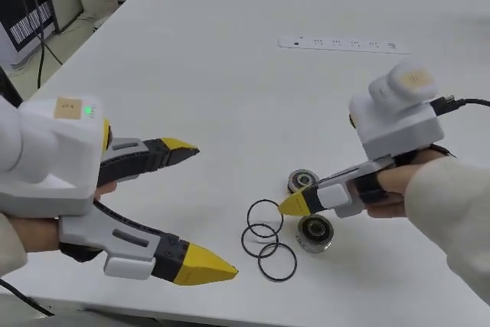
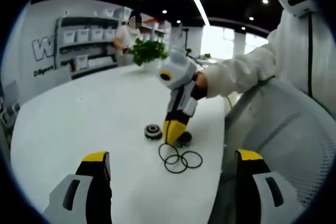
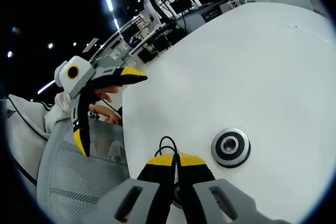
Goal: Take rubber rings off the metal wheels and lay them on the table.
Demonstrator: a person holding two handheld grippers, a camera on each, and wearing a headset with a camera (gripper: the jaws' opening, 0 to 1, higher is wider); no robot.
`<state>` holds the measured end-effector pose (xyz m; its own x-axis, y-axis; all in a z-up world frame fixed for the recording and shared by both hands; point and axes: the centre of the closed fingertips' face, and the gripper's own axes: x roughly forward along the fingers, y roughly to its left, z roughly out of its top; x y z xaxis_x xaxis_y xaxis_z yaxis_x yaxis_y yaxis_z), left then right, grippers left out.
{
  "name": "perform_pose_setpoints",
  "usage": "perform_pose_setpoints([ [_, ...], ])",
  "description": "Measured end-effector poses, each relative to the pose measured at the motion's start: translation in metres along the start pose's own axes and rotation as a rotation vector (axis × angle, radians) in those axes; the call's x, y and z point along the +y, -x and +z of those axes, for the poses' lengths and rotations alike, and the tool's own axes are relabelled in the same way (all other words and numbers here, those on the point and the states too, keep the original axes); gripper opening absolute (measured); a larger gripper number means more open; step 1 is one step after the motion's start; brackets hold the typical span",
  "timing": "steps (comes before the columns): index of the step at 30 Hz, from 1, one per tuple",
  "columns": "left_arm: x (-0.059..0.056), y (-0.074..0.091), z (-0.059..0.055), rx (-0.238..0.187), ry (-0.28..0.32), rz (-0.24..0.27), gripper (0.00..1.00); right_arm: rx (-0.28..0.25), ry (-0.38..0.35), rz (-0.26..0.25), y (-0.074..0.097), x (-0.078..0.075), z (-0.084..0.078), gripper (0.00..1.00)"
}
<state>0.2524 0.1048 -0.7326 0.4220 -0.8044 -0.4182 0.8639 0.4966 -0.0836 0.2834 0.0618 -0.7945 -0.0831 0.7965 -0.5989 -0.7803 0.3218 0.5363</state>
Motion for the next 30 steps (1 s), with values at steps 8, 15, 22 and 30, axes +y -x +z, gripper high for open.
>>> perform_pose_setpoints([
  [8, -0.0023, -0.0005, -0.0015, 0.008, -0.002, -0.01, 1.0, 0.024, 0.004, -0.008, -0.0008, -0.0023, -0.005, 0.0],
  [15, -0.0012, -0.0002, -0.0037, 0.016, 0.006, -0.002, 1.0, 0.032, 0.014, -0.003, -0.0024, 0.0002, -0.0069, 0.0],
  [22, -0.0003, 0.0004, -0.0041, 0.017, 0.008, 0.004, 1.0, 0.032, 0.045, -0.013, -0.0042, 0.0001, -0.0076, 0.0],
  [30, -0.0011, 0.0005, -0.0046, 0.02, 0.011, 0.001, 1.0, 0.032, 0.069, -0.023, -0.0053, -0.0014, -0.0073, 0.0],
])
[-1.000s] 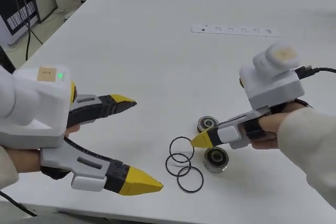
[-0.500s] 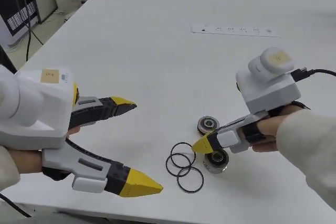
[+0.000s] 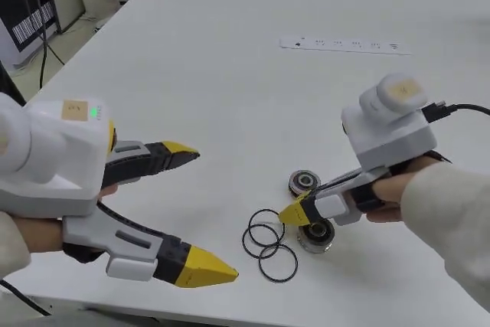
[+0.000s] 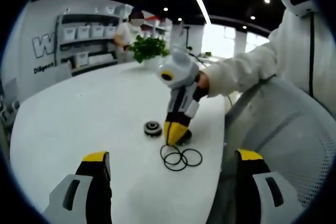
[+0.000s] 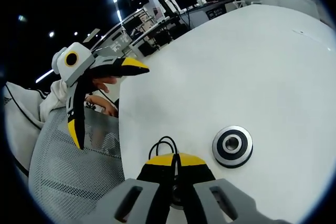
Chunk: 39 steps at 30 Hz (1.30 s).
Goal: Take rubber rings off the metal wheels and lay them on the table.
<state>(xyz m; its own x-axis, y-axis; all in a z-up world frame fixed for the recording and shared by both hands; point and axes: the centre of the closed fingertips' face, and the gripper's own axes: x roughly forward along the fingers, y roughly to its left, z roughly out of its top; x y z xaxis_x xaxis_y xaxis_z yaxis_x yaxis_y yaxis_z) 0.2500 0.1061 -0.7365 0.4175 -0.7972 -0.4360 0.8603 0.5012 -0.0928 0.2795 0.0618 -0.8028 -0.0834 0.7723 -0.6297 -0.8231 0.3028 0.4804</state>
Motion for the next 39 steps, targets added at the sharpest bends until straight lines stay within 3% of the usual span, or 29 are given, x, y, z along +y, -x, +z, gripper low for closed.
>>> perform_pose_setpoints([
  [15, 0.001, 0.001, 0.001, -0.008, 0.003, 0.005, 1.0, 0.0, 0.03, -0.029, 0.002, -0.007, 0.001, 0.04],
  [39, 0.002, 0.001, 0.0, 0.002, -0.002, 0.015, 1.0, -0.148, 0.017, -0.103, 0.039, -0.027, 0.034, 0.03],
])
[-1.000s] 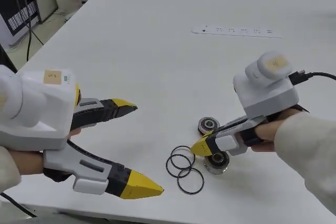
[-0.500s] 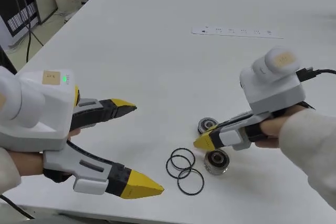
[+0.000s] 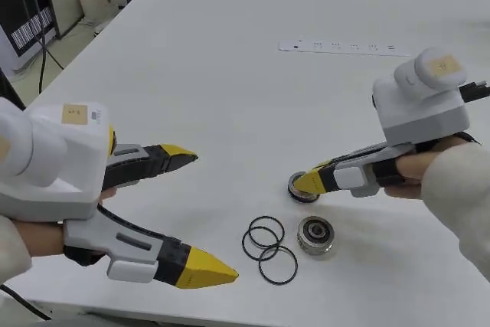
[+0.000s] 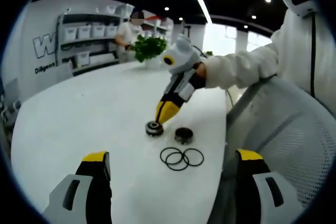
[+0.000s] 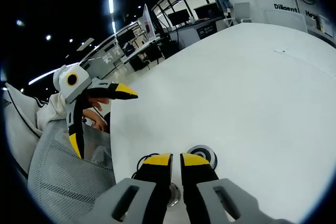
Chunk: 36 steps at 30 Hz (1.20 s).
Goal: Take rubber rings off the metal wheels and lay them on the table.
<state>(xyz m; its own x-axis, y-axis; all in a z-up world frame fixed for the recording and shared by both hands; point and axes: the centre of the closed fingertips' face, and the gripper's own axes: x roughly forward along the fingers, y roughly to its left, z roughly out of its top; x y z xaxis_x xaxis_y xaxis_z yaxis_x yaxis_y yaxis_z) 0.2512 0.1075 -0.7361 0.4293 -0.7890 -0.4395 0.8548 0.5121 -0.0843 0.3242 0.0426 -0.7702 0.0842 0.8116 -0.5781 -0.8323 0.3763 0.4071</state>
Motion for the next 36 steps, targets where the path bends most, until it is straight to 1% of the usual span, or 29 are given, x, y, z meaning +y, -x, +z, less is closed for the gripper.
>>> perform_pose_setpoints([
  [11, 0.001, 0.001, 0.001, -0.002, 0.0, 0.006, 1.0, -0.095, -0.019, -0.047, 0.021, -0.015, 0.02, 0.03],
  [14, 0.002, 0.002, 0.003, -0.006, -0.003, 0.012, 1.0, -0.118, -0.03, -0.058, 0.027, -0.02, 0.023, 0.04],
  [16, 0.005, 0.004, 0.007, -0.014, -0.003, 0.03, 1.0, -0.139, -0.039, -0.068, 0.031, -0.024, 0.026, 0.04],
  [18, 0.006, 0.007, 0.012, -0.033, -0.003, 0.041, 1.0, -0.159, -0.047, -0.07, 0.036, -0.027, 0.028, 0.04],
  [19, 0.007, 0.009, 0.016, -0.05, 0.004, 0.046, 1.0, -0.17, -0.051, -0.069, 0.038, -0.028, 0.029, 0.04],
  [20, 0.007, 0.009, 0.017, -0.053, 0.005, 0.046, 1.0, -0.174, -0.053, -0.071, 0.039, -0.029, 0.029, 0.04],
  [24, 0.008, 0.013, 0.028, -0.073, -0.005, 0.05, 1.0, -0.206, -0.075, -0.09, 0.048, -0.038, 0.031, 0.05],
  [27, 0.01, 0.017, 0.042, -0.096, -0.01, 0.049, 1.0, -0.218, -0.09, -0.1, 0.052, -0.044, 0.03, 0.05],
  [28, 0.011, 0.018, 0.048, -0.104, -0.019, 0.051, 1.0, -0.222, -0.094, -0.102, 0.053, -0.045, 0.03, 0.05],
  [29, 0.011, 0.019, 0.051, -0.106, -0.026, 0.051, 1.0, -0.228, -0.1, -0.103, 0.054, -0.047, 0.03, 0.05],
  [31, 0.011, 0.02, 0.061, -0.11, -0.05, 0.048, 1.0, -0.233, -0.105, -0.106, 0.055, -0.048, 0.03, 0.05],
  [33, 0.008, 0.021, 0.072, -0.11, -0.078, 0.03, 1.0, -0.237, -0.107, -0.109, 0.056, -0.05, 0.03, 0.06],
  [34, 0.008, 0.021, 0.081, -0.117, -0.104, 0.027, 1.0, -0.238, -0.107, -0.111, 0.057, -0.05, 0.03, 0.06],
  [36, 0.008, 0.021, 0.091, -0.121, -0.13, 0.026, 1.0, -0.24, -0.108, -0.109, 0.057, -0.05, 0.03, 0.06],
])
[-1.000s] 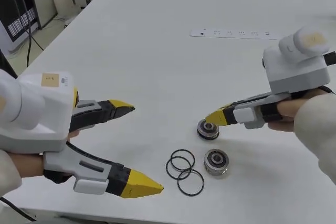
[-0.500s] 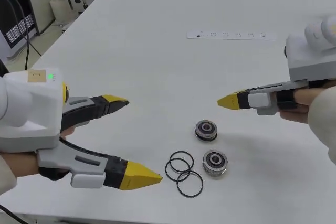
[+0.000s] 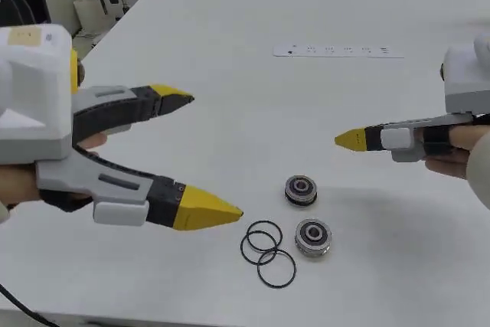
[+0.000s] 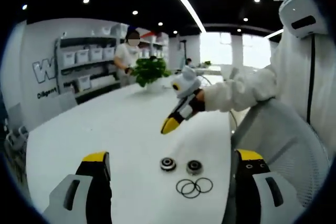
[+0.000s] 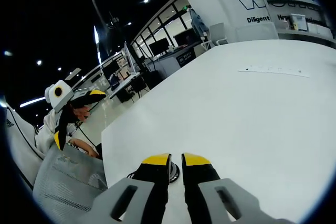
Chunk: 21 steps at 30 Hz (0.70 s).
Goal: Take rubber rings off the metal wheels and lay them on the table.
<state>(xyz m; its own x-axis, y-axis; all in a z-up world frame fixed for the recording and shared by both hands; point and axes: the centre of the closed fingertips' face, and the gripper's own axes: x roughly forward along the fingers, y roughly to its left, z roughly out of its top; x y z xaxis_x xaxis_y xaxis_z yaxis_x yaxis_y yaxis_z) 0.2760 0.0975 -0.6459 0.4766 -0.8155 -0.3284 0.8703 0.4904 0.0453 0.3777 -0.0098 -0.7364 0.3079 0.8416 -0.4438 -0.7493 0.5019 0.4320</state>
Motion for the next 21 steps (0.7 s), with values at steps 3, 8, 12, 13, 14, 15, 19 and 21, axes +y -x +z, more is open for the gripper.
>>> perform_pose_setpoints([
  [3, 0.008, -0.002, 0.017, 0.018, -0.049, 0.008, 0.99, 0.002, -0.003, -0.006, 0.001, -0.002, -0.001, 0.06],
  [8, 0.016, -0.007, 0.042, 0.001, -0.093, 0.008, 0.96, 0.002, -0.007, -0.006, 0.001, -0.003, -0.002, 0.05],
  [12, 0.022, -0.011, 0.052, 0.013, -0.147, -0.006, 0.92, 0.002, -0.005, -0.005, 0.001, -0.003, -0.002, 0.06],
  [13, 0.023, -0.013, 0.054, 0.014, -0.152, -0.006, 0.92, 0.002, -0.005, -0.003, 0.001, -0.003, -0.003, 0.06],
  [14, 0.024, -0.014, 0.054, 0.015, -0.156, -0.007, 0.91, 0.003, -0.005, -0.003, 0.001, -0.003, -0.003, 0.06],
  [15, 0.025, -0.018, 0.057, 0.013, -0.158, -0.007, 0.92, 0.004, -0.006, -0.001, 0.001, -0.003, -0.004, 0.06],
  [19, 0.032, -0.034, 0.065, 0.003, -0.178, -0.008, 0.85, 0.014, -0.005, 0.022, -0.003, 0.002, -0.009, 0.09],
  [21, 0.034, -0.043, 0.066, -0.002, -0.193, -0.007, 0.83, 0.027, 0.009, 0.029, -0.005, 0.004, -0.012, 0.09],
])
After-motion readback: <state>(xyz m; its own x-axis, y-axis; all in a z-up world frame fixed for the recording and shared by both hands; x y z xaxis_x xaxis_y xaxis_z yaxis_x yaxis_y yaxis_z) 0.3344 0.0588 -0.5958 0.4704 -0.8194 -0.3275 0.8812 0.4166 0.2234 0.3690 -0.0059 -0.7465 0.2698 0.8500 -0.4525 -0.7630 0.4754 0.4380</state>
